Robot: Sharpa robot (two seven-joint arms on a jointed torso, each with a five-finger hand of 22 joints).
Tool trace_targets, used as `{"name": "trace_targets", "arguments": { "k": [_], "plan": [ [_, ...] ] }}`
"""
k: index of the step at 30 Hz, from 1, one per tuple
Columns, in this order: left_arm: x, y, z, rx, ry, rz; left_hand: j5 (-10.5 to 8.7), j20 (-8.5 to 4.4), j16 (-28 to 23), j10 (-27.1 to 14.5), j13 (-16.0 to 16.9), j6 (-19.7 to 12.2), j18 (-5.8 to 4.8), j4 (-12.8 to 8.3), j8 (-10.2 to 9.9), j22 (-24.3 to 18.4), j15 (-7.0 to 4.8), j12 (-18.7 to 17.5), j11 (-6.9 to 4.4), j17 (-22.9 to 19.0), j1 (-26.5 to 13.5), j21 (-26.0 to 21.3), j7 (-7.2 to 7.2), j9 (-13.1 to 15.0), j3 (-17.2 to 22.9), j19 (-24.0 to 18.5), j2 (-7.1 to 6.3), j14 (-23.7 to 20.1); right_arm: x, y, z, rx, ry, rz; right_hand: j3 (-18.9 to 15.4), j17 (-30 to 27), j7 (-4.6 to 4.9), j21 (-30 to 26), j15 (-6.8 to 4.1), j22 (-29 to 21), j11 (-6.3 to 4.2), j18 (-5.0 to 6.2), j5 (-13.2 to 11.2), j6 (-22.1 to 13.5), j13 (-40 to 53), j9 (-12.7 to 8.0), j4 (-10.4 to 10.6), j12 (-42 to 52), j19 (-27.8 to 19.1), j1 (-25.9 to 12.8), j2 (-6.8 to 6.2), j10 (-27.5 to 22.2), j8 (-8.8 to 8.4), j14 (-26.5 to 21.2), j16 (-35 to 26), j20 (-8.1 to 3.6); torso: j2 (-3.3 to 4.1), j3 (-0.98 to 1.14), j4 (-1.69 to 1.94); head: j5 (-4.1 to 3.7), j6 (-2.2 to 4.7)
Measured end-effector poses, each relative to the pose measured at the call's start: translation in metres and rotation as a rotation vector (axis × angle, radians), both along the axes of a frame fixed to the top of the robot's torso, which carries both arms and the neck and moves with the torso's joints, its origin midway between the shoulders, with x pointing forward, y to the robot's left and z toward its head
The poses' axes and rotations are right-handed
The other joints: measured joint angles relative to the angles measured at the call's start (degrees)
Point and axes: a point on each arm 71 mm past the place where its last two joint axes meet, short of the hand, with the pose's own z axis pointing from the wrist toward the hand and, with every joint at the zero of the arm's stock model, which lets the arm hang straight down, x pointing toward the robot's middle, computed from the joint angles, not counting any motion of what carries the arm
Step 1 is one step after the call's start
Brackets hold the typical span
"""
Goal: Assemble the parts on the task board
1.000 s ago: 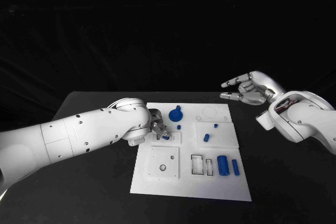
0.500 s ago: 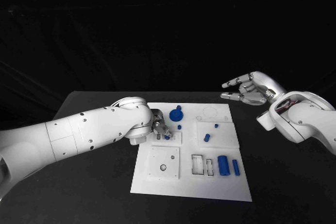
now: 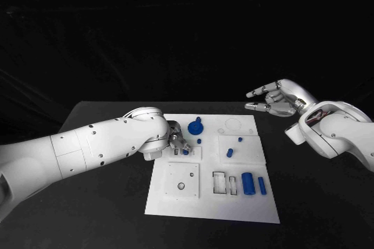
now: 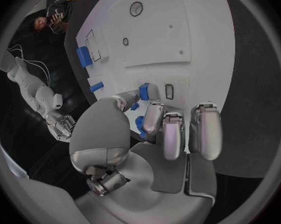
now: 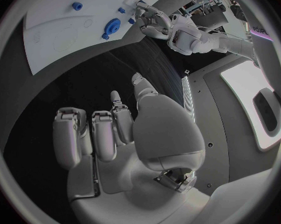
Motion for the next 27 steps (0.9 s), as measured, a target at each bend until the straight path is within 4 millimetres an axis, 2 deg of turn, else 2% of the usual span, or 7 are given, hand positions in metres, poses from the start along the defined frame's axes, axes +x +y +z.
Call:
{"name": "trace_targets", "arguments": {
  "k": [4, 11, 14, 27],
  "plan": [
    [0.0, 0.001, 0.0, 0.0, 0.0, 0.002, 0.1, -0.11, 0.0, 0.11, 0.34, 0.78, 0.01, 1.47, -0.38, 0.0, -0.21, 0.14, -0.11, 0.0, -1.36, 0.24, -0.01, -0.14, -3.74, 0.11, -0.87, -0.21, 0.0, 0.0, 0.0, 0.0, 0.001, 0.0, 0.0, 0.0, 0.0, 0.0, 0.0, 0.0, 0.0, 0.0, 0.0, 0.0, 0.0, 0.0, 0.0, 0.0, 0.0, 0.0, 0.0, 0.0, 0.0, 0.0, -0.07, 0.0, 0.0, -0.01, 0.01, 0.01, -0.04],
    [0.0, 0.003, -0.001, 0.0, 0.0, 0.006, 0.1, -0.21, 0.0, 0.42, 0.76, 1.32, 0.01, 4.15, -0.77, 0.0, -0.21, 0.54, -0.01, 0.0, -1.59, 0.48, -0.14, -0.28, -11.47, 0.21, -0.89, -0.21, 0.0, 0.0, 0.0, 0.0, 0.002, 0.001, -0.16, -0.01, 0.0, -0.26, 0.0, -0.01, 0.21, 0.0, 0.21, 0.0, 0.0, -0.01, 0.16, -0.3, 0.0, 0.0, 0.0, -0.2, 0.0, 0.0, -0.34, 0.0, -0.01, -0.05, 0.01, -0.06, -0.01],
    [0.0, 0.003, -0.001, 0.0, -0.001, 0.008, 0.1, -0.41, 0.0, 0.61, 0.87, 1.4, 0.0, 4.88, -0.96, 0.0, -0.21, 0.54, -0.2, -0.01, -1.13, 0.65, -0.22, -0.33, -15.35, 0.0, 0.06, -0.21, 0.0, 0.0, 0.0, 0.0, 0.003, 0.001, -0.32, -0.01, 0.0, -0.26, 0.0, -0.01, 0.2, 0.0, 0.21, 0.0, 0.0, -0.01, 0.32, -0.3, 0.0, 0.0, 0.0, -0.2, 0.0, 0.0, -0.34, 0.0, -0.01, -0.05, 0.01, -0.11, 0.03],
    [-0.001, 0.011, 0.002, -0.016, -0.016, 0.03, 0.1, -0.41, 0.0, 0.61, 1.37, 1.8, 0.0, 5.12, -1.4, 0.0, -0.21, 0.54, -0.2, -0.01, -2.34, 0.88, -0.22, -0.17, -24.38, 0.0, 2.27, -0.21, 0.0, -0.001, -0.001, -0.002, 0.007, -0.002, -0.55, -0.02, 0.0, -0.48, 0.0, -0.02, -0.01, 0.0, 0.21, 0.0, 0.01, -0.01, 0.54, -0.66, 0.0, -0.24, 0.24, -0.42, 0.0, 0.0, -0.65, 0.0, -0.02, -0.04, 0.01, -0.24, -0.02]
  ]
}}
